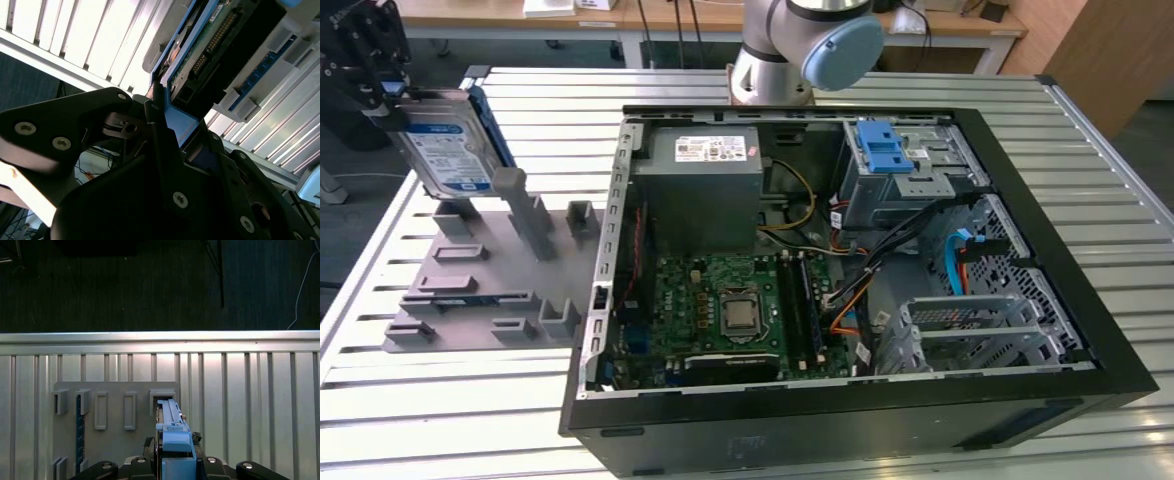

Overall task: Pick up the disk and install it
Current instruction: 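Pick up the disk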

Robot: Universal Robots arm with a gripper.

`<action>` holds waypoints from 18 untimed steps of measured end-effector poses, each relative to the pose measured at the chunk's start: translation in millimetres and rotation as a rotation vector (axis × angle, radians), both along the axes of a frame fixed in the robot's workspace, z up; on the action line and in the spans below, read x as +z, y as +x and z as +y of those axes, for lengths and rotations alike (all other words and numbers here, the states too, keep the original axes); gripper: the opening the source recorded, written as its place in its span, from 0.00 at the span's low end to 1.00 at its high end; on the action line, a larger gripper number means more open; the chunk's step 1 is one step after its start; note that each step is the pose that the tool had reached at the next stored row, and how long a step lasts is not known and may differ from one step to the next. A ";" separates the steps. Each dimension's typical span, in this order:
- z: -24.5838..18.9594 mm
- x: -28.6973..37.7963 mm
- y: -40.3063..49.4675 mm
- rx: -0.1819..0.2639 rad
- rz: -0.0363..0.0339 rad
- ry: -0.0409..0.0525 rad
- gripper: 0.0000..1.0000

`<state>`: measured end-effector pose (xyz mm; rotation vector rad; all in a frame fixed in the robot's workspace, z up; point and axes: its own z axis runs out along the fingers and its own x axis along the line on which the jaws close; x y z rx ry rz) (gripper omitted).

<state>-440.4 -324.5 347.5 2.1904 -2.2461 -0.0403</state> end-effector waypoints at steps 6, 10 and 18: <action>0.2 1.0 0.0 0.000 0.0000 -0.0001 0.36; 0.4 2.1 0.0 0.000 0.0001 -0.0002 0.36; 0.7 4.4 0.0 0.000 0.0000 -0.0001 0.36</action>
